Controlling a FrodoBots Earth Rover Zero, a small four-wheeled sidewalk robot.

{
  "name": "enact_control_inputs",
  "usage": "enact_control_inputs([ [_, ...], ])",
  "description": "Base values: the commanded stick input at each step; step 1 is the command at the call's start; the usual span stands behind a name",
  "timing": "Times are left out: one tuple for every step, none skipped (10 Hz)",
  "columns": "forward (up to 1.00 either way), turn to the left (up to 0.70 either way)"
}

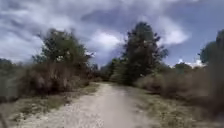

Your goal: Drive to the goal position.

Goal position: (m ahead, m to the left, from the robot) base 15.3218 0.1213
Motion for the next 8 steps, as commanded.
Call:
enact_control_inputs([
  [0.85,0.0],
  [0.85,0.0],
  [0.85,0.0],
  [0.85,0.0],
  [0.85,0.0],
  [0.85,0.0],
  [0.85,0.0],
  [0.85,0.0],
])
